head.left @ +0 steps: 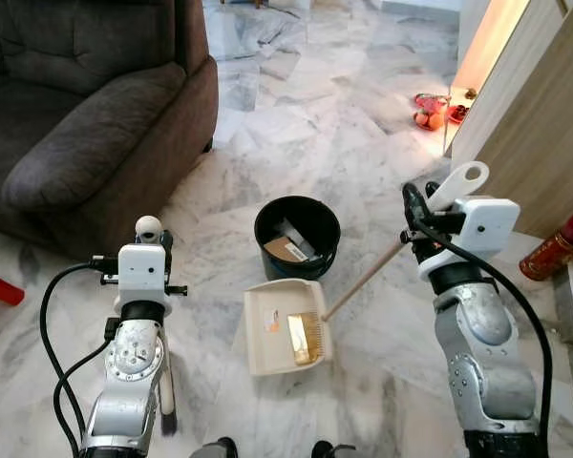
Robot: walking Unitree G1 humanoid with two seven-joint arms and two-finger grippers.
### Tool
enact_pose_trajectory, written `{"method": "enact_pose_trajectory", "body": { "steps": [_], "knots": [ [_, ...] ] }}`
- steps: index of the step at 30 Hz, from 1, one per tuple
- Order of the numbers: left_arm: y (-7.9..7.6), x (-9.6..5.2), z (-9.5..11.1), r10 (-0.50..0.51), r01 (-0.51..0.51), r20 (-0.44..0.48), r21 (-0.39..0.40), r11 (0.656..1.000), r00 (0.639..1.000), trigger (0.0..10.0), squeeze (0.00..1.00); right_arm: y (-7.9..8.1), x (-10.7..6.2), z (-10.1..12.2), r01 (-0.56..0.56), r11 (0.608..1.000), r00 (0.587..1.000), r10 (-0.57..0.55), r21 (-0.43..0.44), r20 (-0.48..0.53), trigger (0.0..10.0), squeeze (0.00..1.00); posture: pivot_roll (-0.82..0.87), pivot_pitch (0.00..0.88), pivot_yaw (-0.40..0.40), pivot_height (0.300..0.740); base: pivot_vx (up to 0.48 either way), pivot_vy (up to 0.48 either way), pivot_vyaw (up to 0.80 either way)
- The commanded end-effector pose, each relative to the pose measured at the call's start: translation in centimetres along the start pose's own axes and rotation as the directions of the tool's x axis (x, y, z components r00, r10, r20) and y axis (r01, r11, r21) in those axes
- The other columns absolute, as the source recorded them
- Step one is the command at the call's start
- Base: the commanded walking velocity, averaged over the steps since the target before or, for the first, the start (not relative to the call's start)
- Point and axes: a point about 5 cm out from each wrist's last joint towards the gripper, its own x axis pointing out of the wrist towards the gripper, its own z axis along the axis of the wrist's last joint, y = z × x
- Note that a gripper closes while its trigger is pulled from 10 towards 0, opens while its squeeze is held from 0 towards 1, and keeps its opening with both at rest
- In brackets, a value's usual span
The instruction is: Sweep floor
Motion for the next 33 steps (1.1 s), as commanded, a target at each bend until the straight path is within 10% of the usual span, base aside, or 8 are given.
{"method": "enact_pose_trajectory", "body": {
  "steps": [1,15,33],
  "knots": [
    [0.0,0.3,0.6,0.001,-0.001,0.030,0.010,1.000,1.000,10.0,0.00,0.4,0.3,3.7,-0.009,1.000,0.992,0.008,0.005,0.129,10.0,0.00,0.04,0.185,-0.014,0.740,0.000,0.000,0.00],
    [-0.5,0.6,0.8,-0.013,0.014,0.046,-0.005,1.000,0.999,10.0,0.00,1.5,1.4,10.6,-0.018,0.998,0.956,0.002,0.054,0.294,10.0,0.00,0.04,0.174,-0.011,0.740,0.000,0.000,0.00],
    [-0.7,0.4,1.3,-0.032,0.033,0.091,-0.011,0.999,0.995,10.0,0.00,2.6,2.0,10.6,-0.003,0.993,0.943,-0.036,0.117,0.331,10.0,0.00,0.05,0.142,-0.010,0.740,0.000,0.000,0.00]
  ]
}}
